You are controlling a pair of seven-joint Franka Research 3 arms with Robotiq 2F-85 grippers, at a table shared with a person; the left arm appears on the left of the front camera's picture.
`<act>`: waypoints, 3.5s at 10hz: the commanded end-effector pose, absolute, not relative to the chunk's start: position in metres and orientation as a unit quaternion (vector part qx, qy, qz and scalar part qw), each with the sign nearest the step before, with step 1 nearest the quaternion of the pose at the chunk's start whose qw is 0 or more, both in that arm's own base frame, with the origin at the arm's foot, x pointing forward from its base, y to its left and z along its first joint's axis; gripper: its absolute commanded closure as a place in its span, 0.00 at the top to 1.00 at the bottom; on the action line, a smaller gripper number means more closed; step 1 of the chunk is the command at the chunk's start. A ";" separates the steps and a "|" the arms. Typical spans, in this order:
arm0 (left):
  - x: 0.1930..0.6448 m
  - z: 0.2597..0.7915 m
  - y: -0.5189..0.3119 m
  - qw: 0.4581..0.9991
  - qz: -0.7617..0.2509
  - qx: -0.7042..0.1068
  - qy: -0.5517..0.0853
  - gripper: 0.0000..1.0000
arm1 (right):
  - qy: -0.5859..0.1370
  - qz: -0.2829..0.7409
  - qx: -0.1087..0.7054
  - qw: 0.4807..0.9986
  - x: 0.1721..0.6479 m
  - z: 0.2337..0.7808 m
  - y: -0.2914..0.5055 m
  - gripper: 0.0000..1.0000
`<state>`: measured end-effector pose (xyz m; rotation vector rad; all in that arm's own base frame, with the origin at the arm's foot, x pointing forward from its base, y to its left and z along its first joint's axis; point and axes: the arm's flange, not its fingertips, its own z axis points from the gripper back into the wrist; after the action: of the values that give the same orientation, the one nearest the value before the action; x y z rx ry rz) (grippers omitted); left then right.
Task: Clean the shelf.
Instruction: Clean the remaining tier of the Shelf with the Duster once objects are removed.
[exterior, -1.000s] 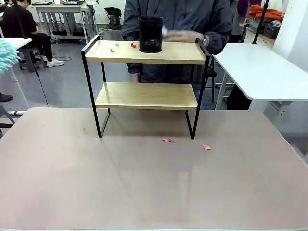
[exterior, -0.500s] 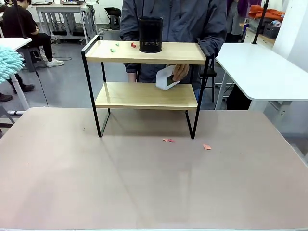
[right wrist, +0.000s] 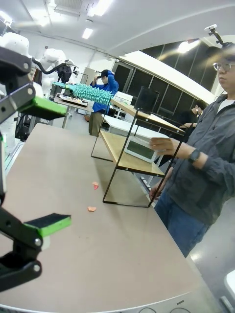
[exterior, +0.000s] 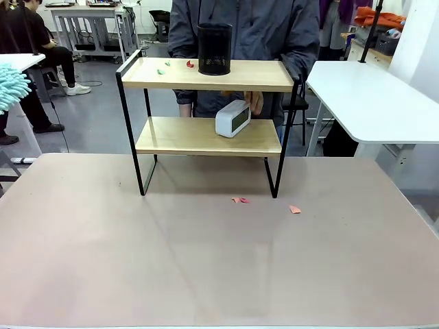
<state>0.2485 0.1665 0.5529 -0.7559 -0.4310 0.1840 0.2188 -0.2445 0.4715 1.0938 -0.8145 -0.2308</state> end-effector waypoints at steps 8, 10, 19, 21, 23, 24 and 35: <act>0.249 0.554 0.169 0.904 0.080 -0.362 -0.213 0.12 | -0.392 -0.098 0.506 0.762 0.221 0.474 -0.246 1.00; 0.249 0.554 0.169 0.904 0.080 -0.362 -0.213 0.12 | -0.392 -0.098 0.506 0.762 0.221 0.474 -0.246 1.00; 0.226 0.688 -0.020 0.905 -0.032 -0.320 -0.278 0.12 | -0.392 -0.098 0.506 0.762 0.221 0.474 -0.246 1.00; 0.207 0.687 0.006 0.907 -0.037 -0.332 -0.256 0.12 | -0.392 -0.098 0.506 0.762 0.221 0.474 -0.246 1.00; 0.210 0.697 -0.048 0.910 -0.056 -0.328 -0.248 0.12 | -0.392 -0.098 0.506 0.762 0.221 0.474 -0.246 1.00; 0.201 0.691 -0.036 0.906 0.015 -0.336 -0.259 0.12 | -0.392 -0.098 0.506 0.762 0.221 0.474 -0.246 1.00; 0.350 0.711 -0.194 0.957 0.001 -0.184 -0.223 0.12 | -0.392 -0.098 0.506 0.762 0.221 0.474 -0.246 1.00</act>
<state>0.3471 -0.1862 0.6947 -0.4068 -0.4654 -0.0307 0.2187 -0.2448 0.4716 1.0927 -0.8144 -0.2312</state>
